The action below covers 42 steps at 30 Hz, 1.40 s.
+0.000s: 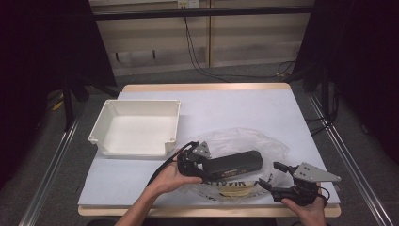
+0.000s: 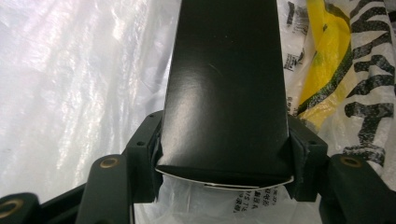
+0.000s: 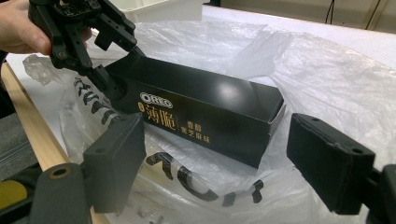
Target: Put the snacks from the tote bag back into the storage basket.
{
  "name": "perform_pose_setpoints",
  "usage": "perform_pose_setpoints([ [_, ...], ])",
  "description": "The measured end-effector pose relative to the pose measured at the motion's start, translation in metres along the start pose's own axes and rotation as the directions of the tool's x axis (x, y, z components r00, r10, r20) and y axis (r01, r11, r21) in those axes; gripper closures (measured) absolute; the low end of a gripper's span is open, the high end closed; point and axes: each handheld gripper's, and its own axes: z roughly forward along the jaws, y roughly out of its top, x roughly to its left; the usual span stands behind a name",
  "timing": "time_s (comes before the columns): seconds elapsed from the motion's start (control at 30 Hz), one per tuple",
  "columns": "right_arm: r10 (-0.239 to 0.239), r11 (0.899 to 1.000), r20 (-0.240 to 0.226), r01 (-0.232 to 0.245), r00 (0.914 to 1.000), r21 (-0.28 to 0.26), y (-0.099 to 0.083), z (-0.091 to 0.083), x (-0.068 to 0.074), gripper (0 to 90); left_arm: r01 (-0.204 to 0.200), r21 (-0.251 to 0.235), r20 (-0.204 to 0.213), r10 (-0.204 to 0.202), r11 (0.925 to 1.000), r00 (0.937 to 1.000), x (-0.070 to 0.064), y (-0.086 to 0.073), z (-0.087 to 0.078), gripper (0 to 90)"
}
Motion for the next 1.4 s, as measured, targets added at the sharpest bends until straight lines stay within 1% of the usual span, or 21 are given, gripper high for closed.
perform_pose_setpoints([
  [0.1,0.002,1.0,0.003,-0.002,1.0,0.0,0.0,0.0,0.0,19.1,-0.007,-0.008,-0.004,0.007,0.9999,1.0,0.001,0.0,-0.001,42.5],
  [0.17,0.002,1.0,0.008,-0.002,1.0,0.0,0.0,-0.001,0.0,19.3,0.001,-0.018,-0.003,-0.001,0.9998,1.0,0.0,0.0,-0.001,42.7],
  [0.27,0.001,1.0,0.011,-0.001,0.9999,-0.009,0.0,-0.002,-0.001,19.8,-0.007,-0.015,-0.002,0.007,0.9999,1.0,0.0,0.002,-0.003,42.9],
  [0.33,0.002,1.0,0.011,-0.002,0.9999,-0.011,0.0,-0.002,-0.001,19.8,0.013,-0.021,-0.011,-0.013,0.9997,0.9999,0.0,0.003,-0.003,43.0],
  [0.37,0.004,1.0,0.011,-0.004,0.9999,-0.011,0.0,-0.002,0.0,19.8,0.01,-0.014,0.001,-0.01,0.9999,1.0,0.001,0.003,-0.004,43.1],
  [0.4,0.008,1.0,0.01,-0.008,0.9999,-0.014,0.0,-0.002,0.0,19.8,0.016,-0.026,-0.01,-0.016,0.9995,0.9998,0.0,0.004,-0.005,43.1],
  [0.53,0.009,1.0,0.011,-0.009,0.9999,-0.017,0.0,-0.002,-0.001,19.9,0.019,-0.044,-0.005,-0.019,0.9989,0.9998,-0.001,0.006,-0.009,43.2],
  [0.57,0.009,1.0,0.012,-0.009,0.9999,-0.017,0.0,-0.002,-0.001,19.9,0.01,-0.042,-0.001,-0.01,0.9991,1.0,0.0,0.007,-0.011,43.2],
  [0.6,0.01,1.0,0.013,-0.01,0.9999,-0.018,0.001,-0.002,-0.001,19.9,0.02,-0.048,0.003,-0.02,0.9986,0.9998,-0.001,0.007,-0.012,43.2],
  [0.63,0.01,1.0,0.013,-0.01,0.9999,-0.019,0.001,-0.002,-0.001,19.9,0.009,-0.05,0.0,-0.009,0.9987,1.0,0.0,0.008,-0.013,43.2],
  [0.73,0.008,1.0,0.016,-0.008,0.9998,-0.023,0.001,-0.003,-0.001,19.9,0.009,-0.07,-0.003,-0.009,0.9975,1.0,0.0,0.009,-0.019,43.2],
  [0.8,0.011,1.0,0.018,-0.01,0.9998,-0.025,0.001,-0.003,-0.001,19.9,-0.001,-0.081,0.005,0.002,0.9967,1.0,0.001,0.01,-0.024,43.2],
  [0.87,0.012,1.0,0.018,-0.012,0.9998,-0.026,0.001,-0.003,-0.002,19.9,-0.005,-0.078,0.007,0.005,0.997,1.0,-0.001,0.011,-0.026,43.2],
  [0.9,0.013,1.0,0.018,-0.012,0.9998,-0.026,0.001,-0.003,-0.002,19.9,-0.021,-0.07,0.005,0.021,0.9973,0.9998,-0.002,0.012,-0.027,43.2],
  [1.0,0.012,0.999,0.017,-0.012,0.9998,-0.03,0.001,-0.003,-0.002,19.9,-0.034,-0.053,0.024,0.035,0.998,0.9991,-0.004,0.012,-0.03,43.2],
  [1.07,0.013,0.999,0.016,-0.012,0.9998,-0.033,0.001,-0.004,-0.002,19.8,-0.037,-0.057,0.021,0.038,0.9977,0.999,-0.004,0.013,-0.032,43.2],
  [1.1,0.015,0.999,0.018,-0.015,0.9997,-0.035,0.001,-0.004,-0.002,19.8,-0.028,-0.061,0.02,0.029,0.9978,0.9994,-0.004,0.012,-0.034,43.3],
  [1.17,0.016,0.999,0.019,-0.015,0.9997,-0.036,0.001,-0.004,-0.002,19.7,-0.033,-0.075,0.019,0.035,0.9966,0.9992,-0.004,0.012,-0.036,43.3],
  [1.2,0.016,0.999,0.019,-0.015,0.9997,-0.036,0.001,-0.004,-0.002,19.7,-0.039,-0.067,0.018,0.041,0.997,0.999,-0.003,0.013,-0.039,43.3],
  [1.27,0.018,0.999,0.018,-0.017,0.9997,-0.032,0.001,-0.004,-0.002,19.7,-0.035,-0.092,0.019,0.037,0.9952,0.9991,-0.003,0.013,-0.042,43.3],
  [1.4,0.018,0.999,0.019,-0.017,0.9997,-0.033,0.001,-0.003,-0.003,19.7,-0.034,-0.113,0.018,0.037,0.993,0.9992,-0.002,0.015,-0.051,43.3],
])
